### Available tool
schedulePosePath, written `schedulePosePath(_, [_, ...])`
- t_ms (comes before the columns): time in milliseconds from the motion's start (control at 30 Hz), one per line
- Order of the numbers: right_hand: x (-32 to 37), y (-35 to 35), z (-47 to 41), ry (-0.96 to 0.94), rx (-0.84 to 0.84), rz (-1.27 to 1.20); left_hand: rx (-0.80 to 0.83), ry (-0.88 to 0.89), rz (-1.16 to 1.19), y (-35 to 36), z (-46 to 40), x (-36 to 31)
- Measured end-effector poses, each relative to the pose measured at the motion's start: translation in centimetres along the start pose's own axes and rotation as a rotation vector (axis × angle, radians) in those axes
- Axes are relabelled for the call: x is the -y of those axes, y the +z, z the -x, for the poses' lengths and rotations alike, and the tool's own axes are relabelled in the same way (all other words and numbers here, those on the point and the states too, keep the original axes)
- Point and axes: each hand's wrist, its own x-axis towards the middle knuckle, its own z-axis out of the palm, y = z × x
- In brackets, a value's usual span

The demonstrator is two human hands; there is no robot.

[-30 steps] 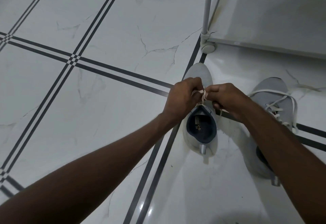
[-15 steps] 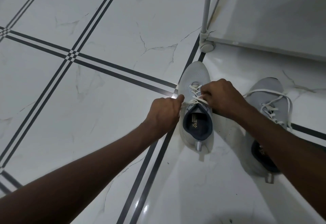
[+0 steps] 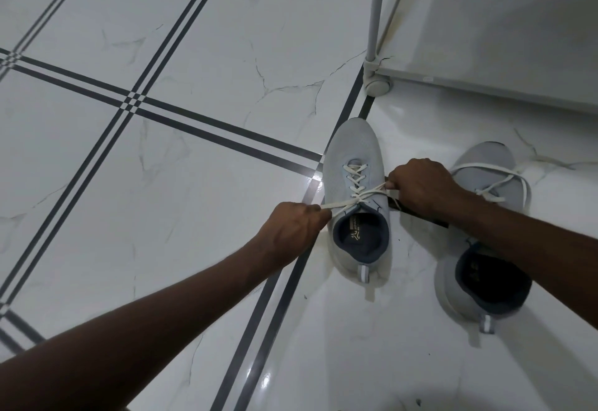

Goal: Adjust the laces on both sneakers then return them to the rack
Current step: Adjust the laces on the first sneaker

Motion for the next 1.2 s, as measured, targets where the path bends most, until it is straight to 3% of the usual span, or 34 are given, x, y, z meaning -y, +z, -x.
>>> schedulePosePath(133, [0.3, -0.6, 0.4, -0.091, 0.037, 0.049, -0.039, -0.193, 0.034, -0.2, -0.5, 1.7])
schedulePosePath(233, [0.5, -1.0, 0.5, -0.166, -0.041, 0.082, -0.232, -0.362, 0.282, -0.5, -1.2, 1.7])
schedulePosePath(300, [1.5, -1.5, 0.5, -0.241, -0.166, 0.015, -0.282, -0.326, 0.393, -0.9, -2.1, 0.2])
schedulePosePath(400, [3.4, -1.9, 0.9, -0.326, -0.151, -0.134, -0.243, -0.250, 0.329, -0.7, -3.7, -2.3])
schedulePosePath(467, [3.9, -1.3, 1.2, -0.360, -0.160, -0.107, -0.215, -0.238, 0.264, -0.2, -4.2, -3.0])
schedulePosePath(567, [3.9, -0.7, 1.3, -0.319, -0.121, -0.246, -0.251, -0.253, 0.244, 0.2, -4.3, -3.1])
schedulePosePath(733, [3.6, -0.4, 0.9, -0.114, 0.084, -0.511, -0.226, -0.324, 0.286, -0.3, -4.5, -3.5])
schedulePosePath(933, [2.2, -0.8, 0.0, -0.168, 0.151, -0.518, -0.093, -0.138, 0.065, -0.4, -4.5, -1.5])
schedulePosePath(1200, [2.0, -0.7, 0.0, -0.178, 0.063, -0.372, -0.088, -0.151, 0.210, -0.1, -5.3, -1.0])
